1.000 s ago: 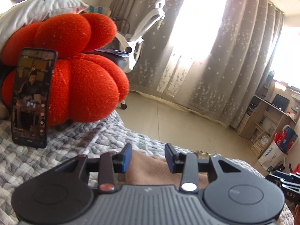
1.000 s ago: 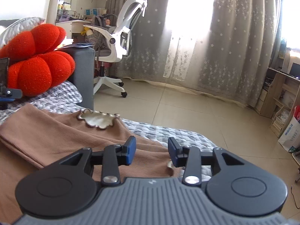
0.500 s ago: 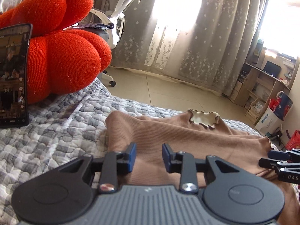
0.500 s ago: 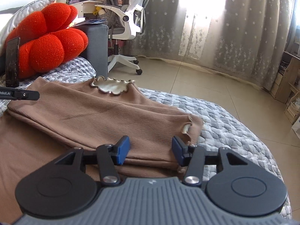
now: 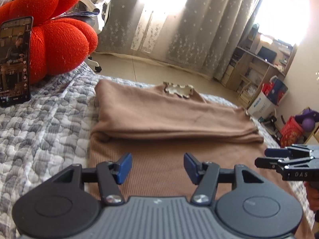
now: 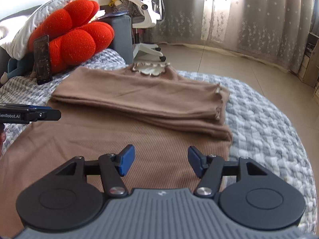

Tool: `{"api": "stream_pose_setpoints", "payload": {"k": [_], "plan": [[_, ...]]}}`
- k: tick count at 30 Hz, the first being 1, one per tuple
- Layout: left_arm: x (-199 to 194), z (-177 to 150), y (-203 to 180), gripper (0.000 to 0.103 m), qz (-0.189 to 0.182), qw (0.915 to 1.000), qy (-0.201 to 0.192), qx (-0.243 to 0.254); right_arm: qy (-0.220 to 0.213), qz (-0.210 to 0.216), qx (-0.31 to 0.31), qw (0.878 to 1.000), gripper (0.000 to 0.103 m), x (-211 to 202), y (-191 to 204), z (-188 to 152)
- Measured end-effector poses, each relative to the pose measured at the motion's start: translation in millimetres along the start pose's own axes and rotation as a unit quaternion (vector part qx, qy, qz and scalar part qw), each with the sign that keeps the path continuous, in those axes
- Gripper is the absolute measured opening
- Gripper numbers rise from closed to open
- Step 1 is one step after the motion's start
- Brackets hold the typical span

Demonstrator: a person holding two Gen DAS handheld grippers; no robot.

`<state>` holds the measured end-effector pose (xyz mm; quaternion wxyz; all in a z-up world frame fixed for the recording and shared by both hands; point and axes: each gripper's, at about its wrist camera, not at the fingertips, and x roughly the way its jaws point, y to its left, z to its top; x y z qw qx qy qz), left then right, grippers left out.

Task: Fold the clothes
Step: 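Withdraw both tools and move them toward the ruffled hem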

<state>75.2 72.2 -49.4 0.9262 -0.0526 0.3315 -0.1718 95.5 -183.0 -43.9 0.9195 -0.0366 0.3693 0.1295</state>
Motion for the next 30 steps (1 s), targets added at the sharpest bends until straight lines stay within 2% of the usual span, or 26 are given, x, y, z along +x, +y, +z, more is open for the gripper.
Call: {"api": "stream_pose_setpoints", "payload": {"k": [3, 6, 12, 18, 25, 30], "plan": [[-10, -18, -16, 0.067, 0.016, 0.9969, 0.001, 0.077, -0.012, -0.021, -0.006, 1.0, 0.076, -4, 11, -17], [-21, -26, -22, 0.07, 0.02, 0.9939, 0.012, 0.108, -0.009, -0.027, 0.02, 0.999, 0.077, -13, 11, -24], [-57, -49, -16, 0.07, -0.011, 0.9909, 0.021, 0.132, 0.001, -0.036, 0.026, 0.999, 0.079, -38, 17, -44], [-91, -66, -17, 0.074, -0.046, 0.9832, 0.061, 0.165, 0.026, -0.037, 0.029, 0.999, 0.082, -60, 27, -64], [-115, -80, -29, 0.074, -0.043, 0.9739, 0.101, 0.199, 0.045, -0.032, 0.029, 0.998, 0.085, -91, 40, -92], [-127, -87, -27, 0.075, -0.031, 0.9726, 0.133, 0.188, 0.061, -0.029, 0.017, 0.998, 0.086, -107, 46, -107]]}}
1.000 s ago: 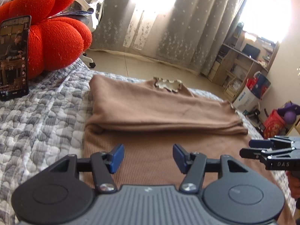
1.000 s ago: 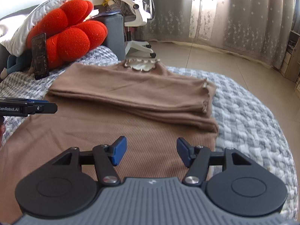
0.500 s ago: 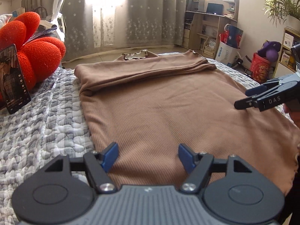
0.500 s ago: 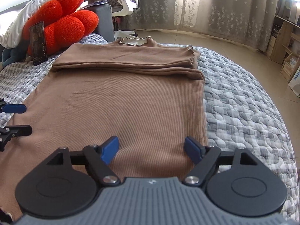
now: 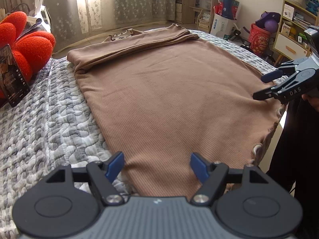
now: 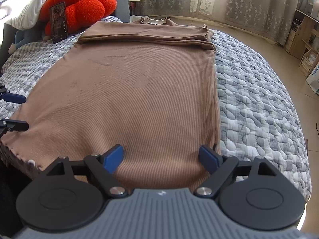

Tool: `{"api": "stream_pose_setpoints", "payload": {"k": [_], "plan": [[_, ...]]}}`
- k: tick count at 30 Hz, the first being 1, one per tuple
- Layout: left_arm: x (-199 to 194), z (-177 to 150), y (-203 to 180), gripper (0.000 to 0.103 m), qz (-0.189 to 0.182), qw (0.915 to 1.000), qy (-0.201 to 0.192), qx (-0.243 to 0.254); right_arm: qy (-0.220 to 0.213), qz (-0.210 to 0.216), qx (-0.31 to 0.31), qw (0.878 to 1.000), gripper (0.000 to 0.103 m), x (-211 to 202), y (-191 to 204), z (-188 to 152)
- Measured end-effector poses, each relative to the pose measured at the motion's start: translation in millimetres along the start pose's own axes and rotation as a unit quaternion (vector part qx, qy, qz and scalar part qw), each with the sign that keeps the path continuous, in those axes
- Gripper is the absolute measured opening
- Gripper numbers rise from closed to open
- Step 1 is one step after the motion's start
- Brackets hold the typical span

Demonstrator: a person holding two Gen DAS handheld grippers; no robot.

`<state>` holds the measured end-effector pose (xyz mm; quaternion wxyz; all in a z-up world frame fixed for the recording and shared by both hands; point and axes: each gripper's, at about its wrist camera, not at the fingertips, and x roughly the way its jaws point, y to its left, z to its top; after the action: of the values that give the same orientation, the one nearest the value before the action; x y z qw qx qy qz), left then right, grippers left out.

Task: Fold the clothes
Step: 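Withdraw both tools and move them toward the ruffled hem, then grasp the ruffled hem with both tools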

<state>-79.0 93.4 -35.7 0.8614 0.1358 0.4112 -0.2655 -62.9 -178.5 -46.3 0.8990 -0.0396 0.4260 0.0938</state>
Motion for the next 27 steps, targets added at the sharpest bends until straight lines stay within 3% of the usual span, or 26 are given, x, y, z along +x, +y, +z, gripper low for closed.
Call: {"api": "stream_pose_setpoints", "payload": {"k": [10, 14, 20, 24, 27], "plan": [[-22, -26, 8, 0.075, -0.025, 0.9976, 0.031, -0.056, 0.034, 0.02, -0.003, 0.999, 0.087, -23, 1, -21], [-29, -30, 7, 0.074, -0.033, 0.9973, 0.039, -0.053, 0.057, 0.039, -0.006, 0.998, 0.088, -31, 0, -25], [-43, -29, 21, 0.07, -0.086, 0.9897, 0.022, -0.112, 0.051, 0.071, 0.027, 0.996, 0.088, -52, -18, -20], [-38, -31, 32, 0.055, -0.116, 0.9785, 0.027, -0.168, 0.038, 0.08, 0.067, 0.994, 0.086, -56, -42, -6], [-33, -32, 36, 0.048, -0.126, 0.9734, 0.036, -0.188, 0.044, 0.077, 0.079, 0.993, 0.073, -51, -55, 2]]}}
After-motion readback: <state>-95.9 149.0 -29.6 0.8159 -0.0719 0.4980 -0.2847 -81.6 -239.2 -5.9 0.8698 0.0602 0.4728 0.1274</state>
